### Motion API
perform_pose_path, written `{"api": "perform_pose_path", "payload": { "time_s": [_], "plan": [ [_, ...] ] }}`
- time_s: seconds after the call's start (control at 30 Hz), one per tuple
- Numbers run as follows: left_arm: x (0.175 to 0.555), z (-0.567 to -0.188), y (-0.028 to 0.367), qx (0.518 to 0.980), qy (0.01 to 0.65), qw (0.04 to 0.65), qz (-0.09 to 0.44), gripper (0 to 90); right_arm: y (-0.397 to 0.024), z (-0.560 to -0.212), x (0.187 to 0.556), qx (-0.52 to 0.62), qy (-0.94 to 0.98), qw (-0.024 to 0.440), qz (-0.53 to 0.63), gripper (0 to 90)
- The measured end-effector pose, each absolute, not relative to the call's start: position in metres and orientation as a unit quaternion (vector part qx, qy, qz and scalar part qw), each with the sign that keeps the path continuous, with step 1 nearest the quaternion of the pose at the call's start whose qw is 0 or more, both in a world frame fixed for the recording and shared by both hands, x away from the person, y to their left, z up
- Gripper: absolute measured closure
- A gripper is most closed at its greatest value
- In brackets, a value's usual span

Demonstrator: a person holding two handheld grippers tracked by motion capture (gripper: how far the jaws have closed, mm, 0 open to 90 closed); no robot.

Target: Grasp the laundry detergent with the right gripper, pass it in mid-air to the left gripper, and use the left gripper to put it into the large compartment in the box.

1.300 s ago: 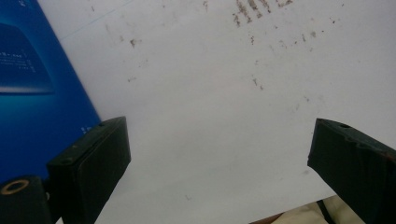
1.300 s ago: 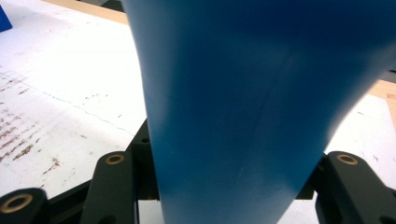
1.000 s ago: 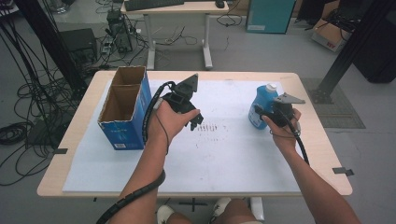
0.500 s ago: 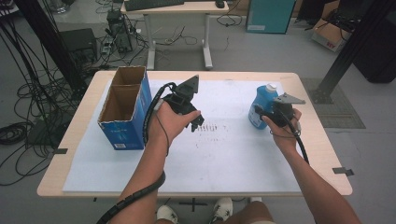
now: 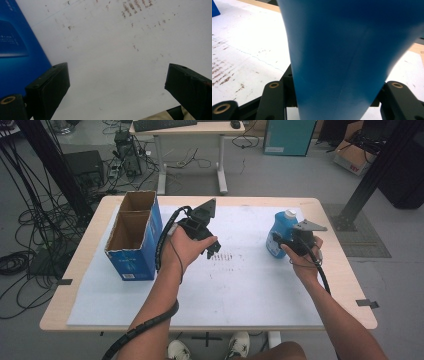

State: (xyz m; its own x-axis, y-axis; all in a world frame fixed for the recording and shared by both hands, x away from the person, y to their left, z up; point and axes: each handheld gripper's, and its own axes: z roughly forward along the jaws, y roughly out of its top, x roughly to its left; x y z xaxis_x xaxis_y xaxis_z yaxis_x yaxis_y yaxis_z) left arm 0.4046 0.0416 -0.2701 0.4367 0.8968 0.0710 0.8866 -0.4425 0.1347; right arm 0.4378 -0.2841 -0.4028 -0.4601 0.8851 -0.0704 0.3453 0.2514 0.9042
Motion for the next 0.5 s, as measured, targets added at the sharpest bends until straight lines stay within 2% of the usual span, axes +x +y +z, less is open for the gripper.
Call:
{"api": "perform_pose_path", "payload": {
  "time_s": [0.5],
  "plan": [
    [0.4028, -0.2627, 0.0412, 0.848, 0.524, 0.034, 0.072, 6.1, -0.2842, -0.4027, 0.4379, 0.419, 0.731, 0.305, 0.443, 44.6]
  ]
}}
